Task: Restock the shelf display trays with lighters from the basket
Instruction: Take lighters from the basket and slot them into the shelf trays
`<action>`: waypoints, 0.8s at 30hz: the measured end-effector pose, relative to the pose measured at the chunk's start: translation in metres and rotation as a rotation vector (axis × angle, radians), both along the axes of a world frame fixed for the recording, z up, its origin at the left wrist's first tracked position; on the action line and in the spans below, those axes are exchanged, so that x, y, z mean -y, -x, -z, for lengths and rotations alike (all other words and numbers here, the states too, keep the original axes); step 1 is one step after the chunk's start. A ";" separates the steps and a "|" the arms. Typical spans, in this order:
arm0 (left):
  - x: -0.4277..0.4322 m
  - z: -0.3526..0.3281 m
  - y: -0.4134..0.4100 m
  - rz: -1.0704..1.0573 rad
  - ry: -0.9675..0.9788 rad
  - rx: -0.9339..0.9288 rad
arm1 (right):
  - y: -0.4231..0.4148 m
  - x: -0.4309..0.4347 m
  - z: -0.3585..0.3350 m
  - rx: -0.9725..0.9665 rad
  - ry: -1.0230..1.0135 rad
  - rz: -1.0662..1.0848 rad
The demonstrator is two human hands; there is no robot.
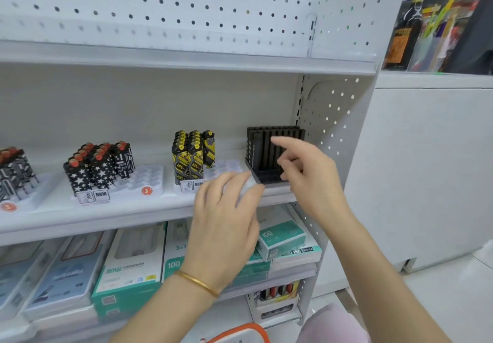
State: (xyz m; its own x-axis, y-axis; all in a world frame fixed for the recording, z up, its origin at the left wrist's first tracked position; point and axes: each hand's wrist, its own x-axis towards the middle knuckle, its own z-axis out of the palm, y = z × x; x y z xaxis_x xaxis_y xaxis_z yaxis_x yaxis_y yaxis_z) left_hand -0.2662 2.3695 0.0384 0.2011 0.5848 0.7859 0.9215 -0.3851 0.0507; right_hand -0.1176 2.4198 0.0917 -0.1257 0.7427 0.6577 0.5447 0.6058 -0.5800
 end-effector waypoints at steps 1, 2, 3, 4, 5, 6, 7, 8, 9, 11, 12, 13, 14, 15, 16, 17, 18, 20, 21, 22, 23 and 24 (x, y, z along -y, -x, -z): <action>0.010 0.006 0.001 0.022 -0.023 0.029 | -0.003 0.015 0.008 -0.006 0.008 -0.018; 0.021 0.014 0.003 0.043 -0.027 0.049 | -0.004 0.031 0.019 -0.010 0.032 -0.044; 0.031 0.025 0.006 0.063 -0.012 0.058 | -0.003 0.047 0.032 -0.015 0.078 -0.081; 0.040 0.039 0.011 0.077 0.026 0.060 | -0.001 0.060 0.047 -0.010 0.146 -0.119; 0.047 0.058 0.017 0.080 0.084 0.059 | 0.002 0.069 0.066 0.019 0.232 -0.152; 0.055 0.080 0.024 0.069 0.167 0.051 | 0.005 0.076 0.087 0.080 0.331 -0.182; 0.063 0.105 0.032 0.048 0.274 0.040 | 0.010 0.081 0.111 0.161 0.440 -0.211; 0.071 0.132 0.039 0.026 0.400 0.040 | 0.016 0.086 0.135 0.241 0.551 -0.242; 0.079 0.159 0.045 0.004 0.541 0.057 | 0.021 0.090 0.161 0.310 0.657 -0.273; 0.091 0.212 0.055 -0.040 0.834 0.119 | 0.027 0.099 0.211 0.403 0.837 -0.314; 0.094 0.237 0.059 -0.064 0.958 0.138 | 0.028 0.103 0.232 0.443 0.905 -0.324; 0.095 0.262 0.063 -0.082 1.074 0.139 | 0.028 0.105 0.250 0.492 0.944 -0.321; 0.095 0.287 0.065 -0.092 1.182 0.121 | 0.026 0.106 0.263 0.550 0.959 -0.305; 0.096 0.310 0.068 -0.095 1.281 0.086 | 0.024 0.105 0.274 0.597 0.967 -0.280; 0.099 0.332 0.069 -0.090 1.380 0.041 | 0.022 0.105 0.282 0.627 0.981 -0.262; 0.101 0.352 0.070 -0.080 1.475 0.004 | 0.020 0.105 0.288 0.653 0.999 -0.254; 0.104 0.370 0.069 -0.068 1.562 -0.029 | 0.019 0.105 0.293 0.683 1.012 -0.252; 0.106 0.399 0.063 -0.028 1.689 -0.095 | 0.018 0.102 0.301 0.722 1.030 -0.234; 0.106 0.412 0.059 0.005 1.727 -0.128 | 0.019 0.100 0.303 0.718 1.040 -0.219; 0.105 0.424 0.053 0.043 1.747 -0.160 | 0.020 0.098 0.304 0.699 1.053 -0.198; 0.104 0.434 0.047 0.085 1.746 -0.197 | 0.020 0.095 0.306 0.676 1.061 -0.175; 0.103 0.442 0.042 0.124 1.721 -0.238 | 0.021 0.092 0.308 0.660 1.061 -0.155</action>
State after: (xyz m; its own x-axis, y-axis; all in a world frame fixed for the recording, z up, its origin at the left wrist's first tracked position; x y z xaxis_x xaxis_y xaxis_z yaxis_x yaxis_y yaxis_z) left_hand -0.3079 2.2667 -0.4038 0.3146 0.6234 -0.7158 0.9408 -0.1043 0.3226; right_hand -0.1386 2.3277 -0.2161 -0.3355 0.8142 -0.4739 0.8807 0.0926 -0.4645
